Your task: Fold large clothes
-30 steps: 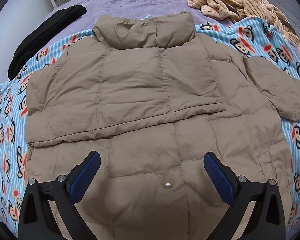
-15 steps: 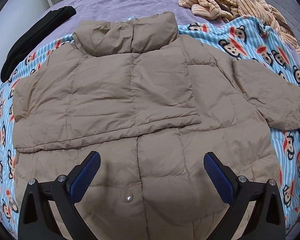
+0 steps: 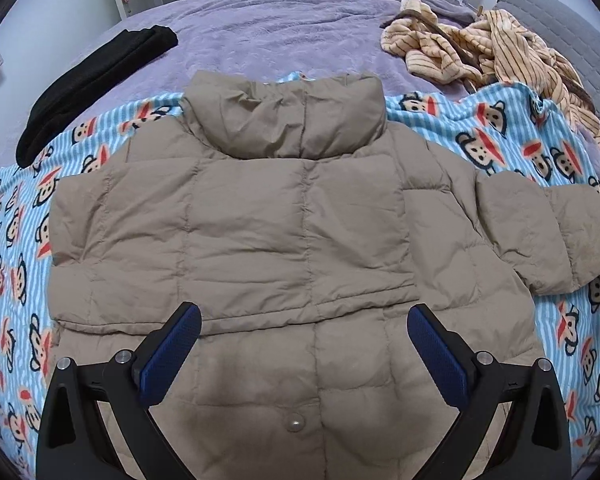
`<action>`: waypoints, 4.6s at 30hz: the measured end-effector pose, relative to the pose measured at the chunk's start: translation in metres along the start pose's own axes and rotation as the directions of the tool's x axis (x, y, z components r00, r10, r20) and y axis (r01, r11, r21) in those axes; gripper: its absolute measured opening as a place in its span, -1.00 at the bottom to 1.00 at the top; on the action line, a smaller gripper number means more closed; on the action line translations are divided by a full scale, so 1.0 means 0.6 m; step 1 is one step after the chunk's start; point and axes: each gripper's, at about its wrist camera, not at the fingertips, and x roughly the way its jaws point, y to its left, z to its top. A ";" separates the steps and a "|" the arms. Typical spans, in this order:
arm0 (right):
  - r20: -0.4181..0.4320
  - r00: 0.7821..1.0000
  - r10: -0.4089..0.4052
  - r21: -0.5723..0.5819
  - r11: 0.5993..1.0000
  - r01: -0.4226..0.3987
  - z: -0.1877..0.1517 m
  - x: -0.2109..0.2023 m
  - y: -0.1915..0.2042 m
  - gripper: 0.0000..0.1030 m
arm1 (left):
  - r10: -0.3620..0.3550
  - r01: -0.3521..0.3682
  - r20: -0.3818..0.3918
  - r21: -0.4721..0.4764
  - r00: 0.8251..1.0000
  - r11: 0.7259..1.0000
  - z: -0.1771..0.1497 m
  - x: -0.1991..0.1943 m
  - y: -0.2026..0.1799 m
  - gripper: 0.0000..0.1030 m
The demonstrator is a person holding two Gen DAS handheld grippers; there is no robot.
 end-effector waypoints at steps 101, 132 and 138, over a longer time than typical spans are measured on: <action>0.007 0.711 -0.703 -0.962 0.189 0.197 -0.387 0.216 0.149 -0.64 | -0.114 0.118 0.033 -0.196 0.993 0.974 0.024 0.001 0.288 -0.71; 0.110 0.792 -0.600 -0.923 0.234 0.306 -0.371 0.247 0.183 -0.60 | -0.018 0.018 0.011 -0.021 1.000 1.000 0.006 0.045 0.176 -0.71; 0.136 0.751 -0.646 -0.910 0.218 0.353 -0.370 0.221 0.163 -0.59 | -0.017 0.014 -0.029 -0.090 0.999 0.996 0.000 0.043 0.188 -0.71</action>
